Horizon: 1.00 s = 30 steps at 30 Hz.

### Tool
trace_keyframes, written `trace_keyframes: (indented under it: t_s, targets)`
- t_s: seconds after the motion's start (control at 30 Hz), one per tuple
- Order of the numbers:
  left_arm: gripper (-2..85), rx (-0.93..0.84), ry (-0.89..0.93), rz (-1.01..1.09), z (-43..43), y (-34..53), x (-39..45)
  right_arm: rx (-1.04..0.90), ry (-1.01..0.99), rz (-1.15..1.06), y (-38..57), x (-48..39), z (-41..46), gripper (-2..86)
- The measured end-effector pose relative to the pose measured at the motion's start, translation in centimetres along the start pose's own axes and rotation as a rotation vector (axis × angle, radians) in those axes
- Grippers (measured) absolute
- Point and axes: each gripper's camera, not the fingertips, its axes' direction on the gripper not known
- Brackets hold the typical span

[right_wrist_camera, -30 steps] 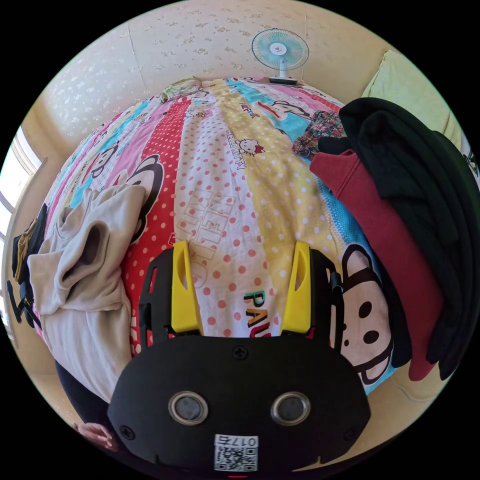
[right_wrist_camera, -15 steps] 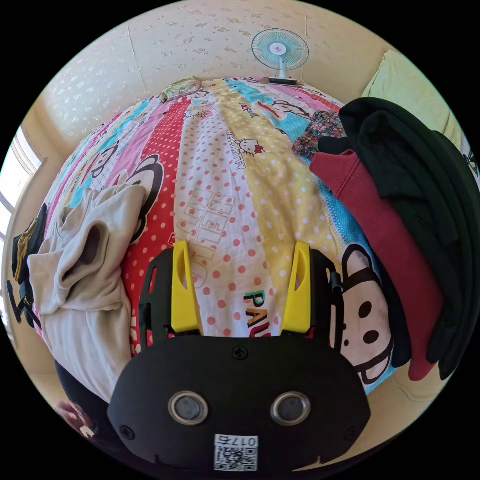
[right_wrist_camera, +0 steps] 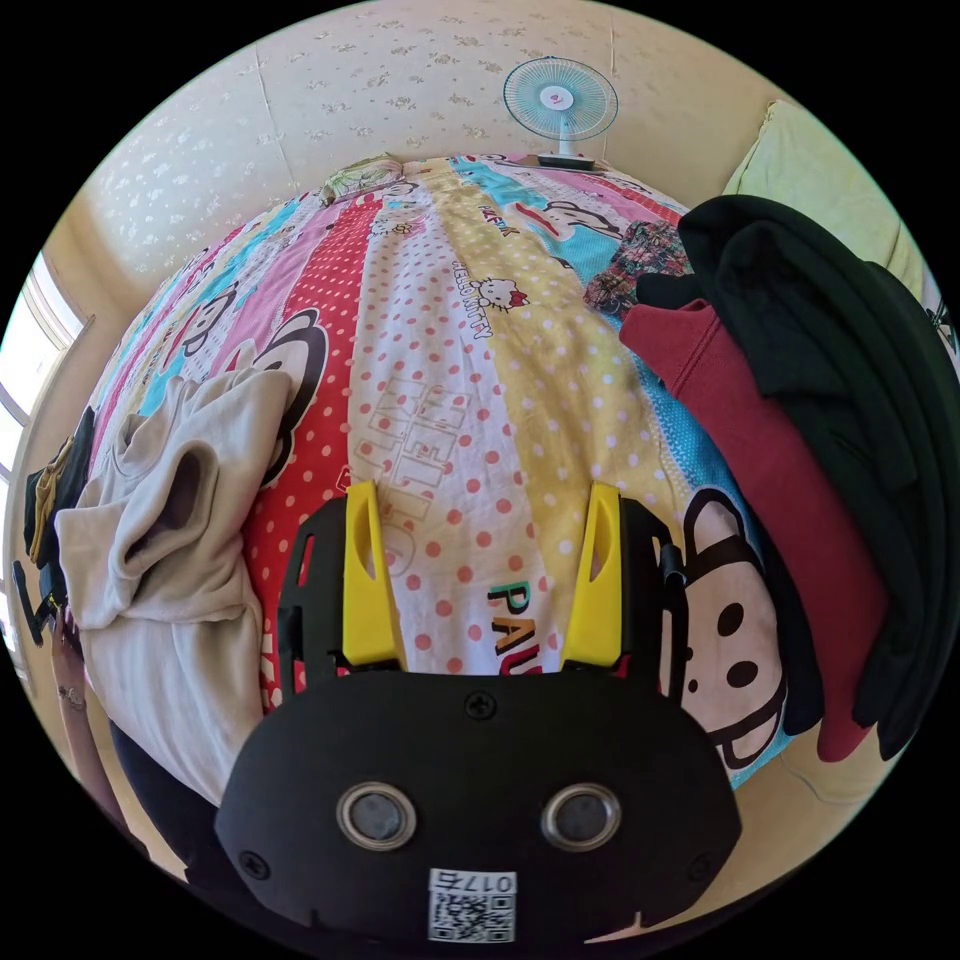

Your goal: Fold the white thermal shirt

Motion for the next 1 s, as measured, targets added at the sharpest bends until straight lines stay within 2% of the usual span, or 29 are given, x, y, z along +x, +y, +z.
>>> trace_keyframes:
  t_s: [0.37, 0.47, 0.5, 0.53, 0.57, 0.6, 0.63, 0.7, 0.77, 0.83, 0.9, 1.0]
  targets:
    - [23.8, -0.037, 0.045, -0.014, -0.5, -1.0, -4.3, -0.006, -0.001, -0.004, 0.4, -0.1, 0.5, 26.9]
    - [19.3, -0.012, 0.142, -0.166, -1.8, -0.7, -8.8, -0.008, -0.003, -0.001, 0.5, 0.1, 0.7, 26.9]
    - [15.0, -0.003, 0.277, -0.275, -2.2, -0.2, -11.7, -0.009, -0.004, -0.001, 0.5, 0.2, 0.7, 26.8]
    - [9.5, 0.01, 0.533, -0.319, -2.1, 0.5, -14.4, -0.016, -0.008, -0.005, 0.5, 0.3, 0.7, 26.7]
    - [7.2, 0.026, 0.691, -0.31, -2.0, 0.9, -15.5, -0.031, -0.009, -0.019, 0.6, 0.3, 0.6, 26.5]
    - [2.6, 0.065, 1.041, -0.261, -1.6, 1.6, -17.1, -0.04, -0.012, -0.029, 0.7, 0.4, 0.5, 26.4]
    - [4.0, 0.064, 1.325, -0.263, -0.9, 2.5, -18.1, -0.054, -0.027, -0.041, 0.9, 0.7, 0.2, 25.9]
    - [6.6, -0.019, 1.526, -0.272, -0.5, 4.4, -18.5, -0.107, -0.066, -0.057, 1.3, 1.2, -0.4, 25.1]
    - [7.9, -0.121, 1.476, -0.231, -1.4, 6.5, -18.3, -0.16, -0.15, -0.131, 2.9, 1.3, -2.4, 24.2]
    - [11.4, -0.248, 1.219, -0.158, -3.4, 9.5, -17.9, -0.156, -0.231, -0.191, 5.2, 1.1, -4.6, 23.4]
    - [17.5, -0.309, 1.066, -0.136, -4.2, 11.8, -17.6, -0.162, -0.319, -0.225, 8.0, 1.0, -6.6, 22.6]
    - [18.8, -0.295, 1.062, -0.184, -3.8, 15.1, -17.1, -0.213, -0.474, -0.245, 13.0, 0.7, -8.1, 23.4]
